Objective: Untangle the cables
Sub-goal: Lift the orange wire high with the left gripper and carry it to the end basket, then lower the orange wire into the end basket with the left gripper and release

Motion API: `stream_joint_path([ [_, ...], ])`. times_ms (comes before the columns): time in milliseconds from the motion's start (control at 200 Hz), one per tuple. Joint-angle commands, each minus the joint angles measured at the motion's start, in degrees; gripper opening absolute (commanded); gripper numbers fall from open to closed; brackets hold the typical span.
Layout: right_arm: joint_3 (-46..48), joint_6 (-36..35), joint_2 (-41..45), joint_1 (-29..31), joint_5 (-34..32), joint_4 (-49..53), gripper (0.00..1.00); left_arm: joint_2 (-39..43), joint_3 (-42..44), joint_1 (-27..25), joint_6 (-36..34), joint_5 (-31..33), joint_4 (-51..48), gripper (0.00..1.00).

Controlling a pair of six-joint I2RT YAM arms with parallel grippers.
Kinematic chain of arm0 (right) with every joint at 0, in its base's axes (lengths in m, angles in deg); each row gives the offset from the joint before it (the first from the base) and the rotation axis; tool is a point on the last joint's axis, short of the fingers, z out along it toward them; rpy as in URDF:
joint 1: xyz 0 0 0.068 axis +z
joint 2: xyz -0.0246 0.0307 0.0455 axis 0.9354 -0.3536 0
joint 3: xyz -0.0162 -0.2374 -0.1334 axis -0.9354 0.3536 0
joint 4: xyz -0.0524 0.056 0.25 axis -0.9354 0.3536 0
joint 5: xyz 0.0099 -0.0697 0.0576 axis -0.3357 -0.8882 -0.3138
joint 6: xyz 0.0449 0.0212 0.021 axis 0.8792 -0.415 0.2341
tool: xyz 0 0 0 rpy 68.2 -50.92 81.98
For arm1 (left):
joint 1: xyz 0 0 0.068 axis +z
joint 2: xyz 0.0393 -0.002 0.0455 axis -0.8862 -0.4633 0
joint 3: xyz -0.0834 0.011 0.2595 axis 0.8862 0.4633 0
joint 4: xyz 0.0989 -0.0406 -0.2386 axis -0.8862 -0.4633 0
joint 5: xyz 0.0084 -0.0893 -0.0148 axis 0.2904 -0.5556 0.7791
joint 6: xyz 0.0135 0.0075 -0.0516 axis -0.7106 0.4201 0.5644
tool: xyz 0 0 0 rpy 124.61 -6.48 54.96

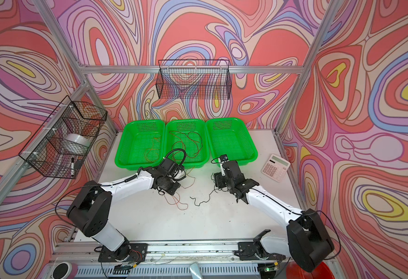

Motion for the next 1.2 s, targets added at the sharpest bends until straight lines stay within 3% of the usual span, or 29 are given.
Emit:
stream_joint_path([
  [0,0.5,0.2,1.9,-0.1,-1.9,0.3,0.69,10.4,-3.8,-0.1,-0.4,2.3,-5.3,0.00],
  [175,-0.4,-0.3,0.7,-0.1,-1.8,0.0,0.69,19.9,-13.2,-0.1,0.2,4.1,-10.0,0.00],
  [345,-1.2,0.2,-0.3,-0.1,-1.1,-0.7,0.69,21.1,-25.5,0.1,-3.0,8.7,-13.5,0.00],
  [486,-2.0,0.6,-1.0,-0.1,-0.1,-0.9,0.68,17.0,-38.0,2.1,-8.6,13.7,-15.7,0.00],
  [866,-2.3,3.5,-0.1,-0.1,-0.1,1.0,0.67,-2.4,-67.0,16.8,-17.7,15.2,-17.4,0.00],
  [1026,-1.9,4.7,0.3,-0.1,-0.7,1.9,0.67,-7.6,-68.5,24.1,-17.8,13.2,-14.6,0.00],
  [1197,-2.5,6.4,-0.4,-0.1,-2.3,3.4,0.67,-11.8,-62.4,29.9,-15.8,11.5,-10.2,0.00],
])
